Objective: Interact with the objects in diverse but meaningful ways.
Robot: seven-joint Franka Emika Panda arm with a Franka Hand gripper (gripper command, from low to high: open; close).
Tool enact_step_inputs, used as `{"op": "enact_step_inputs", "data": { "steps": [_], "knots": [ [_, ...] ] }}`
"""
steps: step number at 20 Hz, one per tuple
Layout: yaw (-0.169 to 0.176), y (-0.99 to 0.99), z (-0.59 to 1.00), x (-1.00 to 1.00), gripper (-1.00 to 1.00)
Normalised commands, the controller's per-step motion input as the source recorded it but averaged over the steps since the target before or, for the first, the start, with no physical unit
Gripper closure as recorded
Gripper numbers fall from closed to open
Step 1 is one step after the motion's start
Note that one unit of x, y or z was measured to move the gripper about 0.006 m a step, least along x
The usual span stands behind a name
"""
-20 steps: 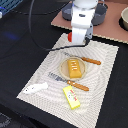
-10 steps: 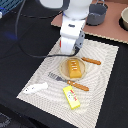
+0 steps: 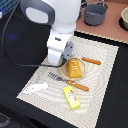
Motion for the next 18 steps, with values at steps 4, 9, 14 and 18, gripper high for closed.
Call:
{"op": "enact_step_inputs", "data": {
  "steps": [4,9,14,18],
  "knots": [
    [0.003,-0.14,0.43,-0.23,-1.0],
    [-0.048,-0.18,1.0,0.03,-1.0],
    [-0.106,-0.26,1.0,0.37,-1.0],
    [-0.16,-0.23,0.98,0.59,-1.0]
  ]
}}
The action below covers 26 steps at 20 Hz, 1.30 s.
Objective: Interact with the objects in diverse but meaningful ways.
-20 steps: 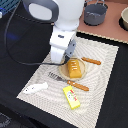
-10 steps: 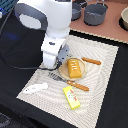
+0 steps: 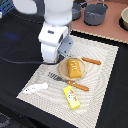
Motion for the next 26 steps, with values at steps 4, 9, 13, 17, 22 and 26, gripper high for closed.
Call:
{"op": "enact_step_inputs", "data": {
  "steps": [4,9,13,17,22,26],
  "knots": [
    [-0.177,-0.13,0.83,0.63,-1.0],
    [-0.179,-0.18,0.51,0.67,-1.0],
    [-0.092,-0.49,0.14,0.71,-1.0],
    [-0.022,-0.72,-0.02,0.63,-1.0],
    [-0.016,-0.74,-0.02,0.64,-1.0],
    [-0.023,-0.72,-0.05,0.65,-1.0]
  ]
}}
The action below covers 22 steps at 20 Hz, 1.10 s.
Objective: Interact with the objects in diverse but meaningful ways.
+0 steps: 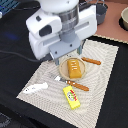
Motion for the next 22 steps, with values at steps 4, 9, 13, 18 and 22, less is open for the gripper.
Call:
{"op": "enact_step_inputs", "data": {
  "steps": [4,9,13,18,22],
  "knots": [
    [-0.019,-0.47,-0.13,0.79,-1.0],
    [-0.016,-0.34,-0.2,0.85,-1.0],
    [-0.017,-0.27,-0.22,0.83,-1.0],
    [-0.018,-0.25,-0.32,0.66,-1.0],
    [-0.024,-0.22,-0.39,0.52,-1.0]
  ]
}}
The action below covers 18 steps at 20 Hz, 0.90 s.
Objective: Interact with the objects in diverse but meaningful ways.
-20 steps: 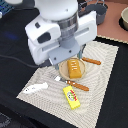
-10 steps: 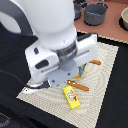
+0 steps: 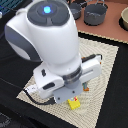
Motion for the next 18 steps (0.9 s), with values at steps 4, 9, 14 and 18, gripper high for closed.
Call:
{"op": "enact_step_inputs", "data": {
  "steps": [4,9,14,18],
  "knots": [
    [-0.017,-0.24,-0.42,0.44,1.0],
    [-0.011,-0.25,-0.39,0.4,1.0],
    [-0.003,-0.23,-0.26,0.46,1.0],
    [0.0,-0.17,0.14,0.51,1.0]
  ]
}}
